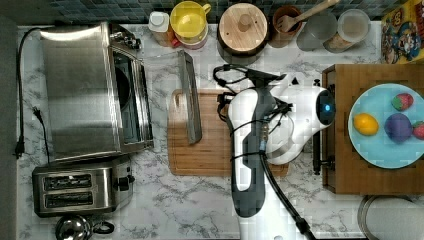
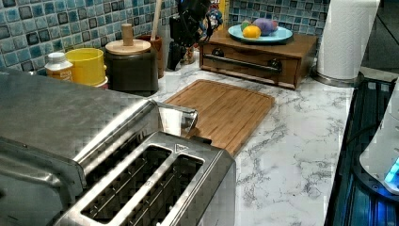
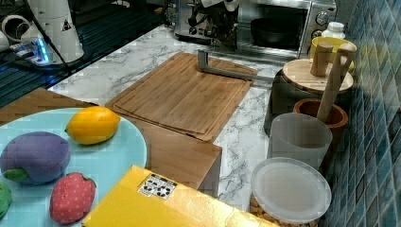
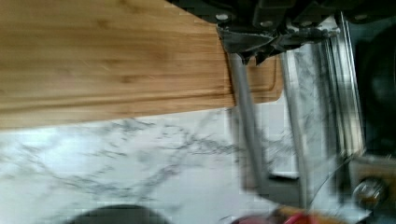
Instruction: Close the oven.
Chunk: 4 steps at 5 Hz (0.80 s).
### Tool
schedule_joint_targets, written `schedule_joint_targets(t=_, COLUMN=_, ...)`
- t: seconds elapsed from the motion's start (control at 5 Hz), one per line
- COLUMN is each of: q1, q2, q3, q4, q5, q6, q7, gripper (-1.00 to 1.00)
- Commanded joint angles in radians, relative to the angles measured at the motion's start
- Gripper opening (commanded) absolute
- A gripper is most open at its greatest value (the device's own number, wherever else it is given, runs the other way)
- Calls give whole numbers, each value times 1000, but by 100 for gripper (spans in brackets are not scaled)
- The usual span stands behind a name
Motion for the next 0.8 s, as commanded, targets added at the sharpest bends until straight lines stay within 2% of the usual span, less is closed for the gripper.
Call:
schedule_joint_targets(t=0.2, q1=35, q2=101, q3=79, q4=36, q5=88, q6=108, q7=-181, gripper=-100)
schedule_joint_targets(t=0.4, q1=10, q2=112, q3=88, q4=29, q5=141, q6=220, q7=-178, gripper=-100)
schedule_joint_targets(t=0.6, q1=-47, q2=138, q3=97, q4=81, q5=164, q6=182, q7=-172, gripper=-100)
schedule_joint_targets(t=0.8, q1=-72, q2=184, q3=109, q4=153, q5=142, q6=83, q7=-168, gripper=-100)
